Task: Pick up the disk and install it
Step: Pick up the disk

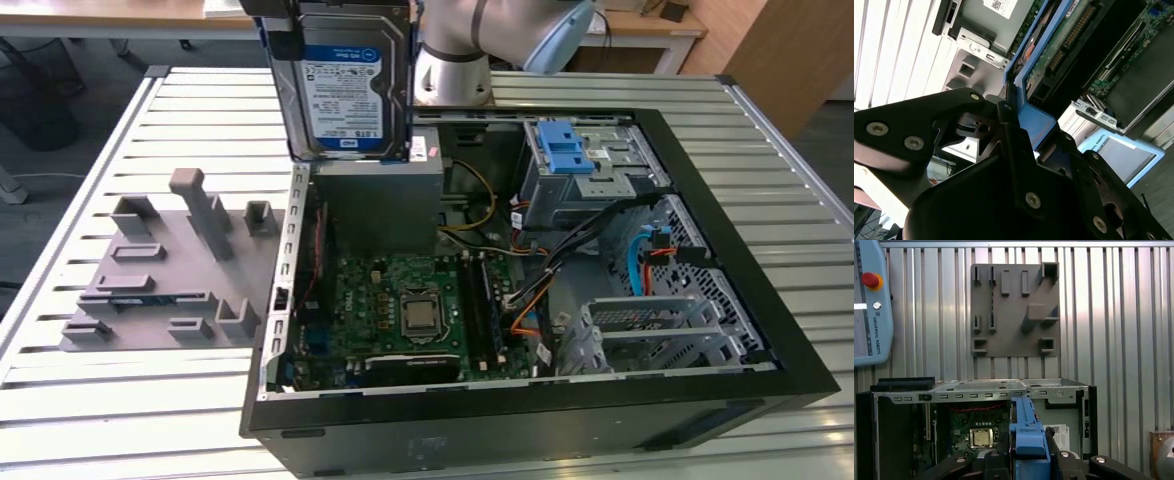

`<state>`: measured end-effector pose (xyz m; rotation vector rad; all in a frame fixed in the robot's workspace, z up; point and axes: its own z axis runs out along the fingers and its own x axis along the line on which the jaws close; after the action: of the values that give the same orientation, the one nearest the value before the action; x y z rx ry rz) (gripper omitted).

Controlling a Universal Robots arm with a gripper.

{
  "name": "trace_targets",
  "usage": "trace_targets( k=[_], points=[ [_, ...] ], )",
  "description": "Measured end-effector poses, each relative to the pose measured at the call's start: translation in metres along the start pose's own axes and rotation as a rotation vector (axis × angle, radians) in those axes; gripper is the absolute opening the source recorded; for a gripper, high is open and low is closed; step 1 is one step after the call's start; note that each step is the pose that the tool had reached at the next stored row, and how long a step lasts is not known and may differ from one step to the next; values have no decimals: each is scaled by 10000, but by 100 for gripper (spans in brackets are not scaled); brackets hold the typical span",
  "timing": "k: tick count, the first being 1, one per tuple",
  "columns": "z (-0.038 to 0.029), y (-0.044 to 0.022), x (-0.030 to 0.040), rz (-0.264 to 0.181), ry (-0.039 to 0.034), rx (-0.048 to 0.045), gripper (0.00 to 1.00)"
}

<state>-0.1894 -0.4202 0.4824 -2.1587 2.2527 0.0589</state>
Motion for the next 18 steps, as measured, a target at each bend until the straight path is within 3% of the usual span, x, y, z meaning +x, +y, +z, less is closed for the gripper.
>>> trace_targets(
  k=[18],
  points=[
    [-3,-283,-12,1,0,0,37]
  ],
)
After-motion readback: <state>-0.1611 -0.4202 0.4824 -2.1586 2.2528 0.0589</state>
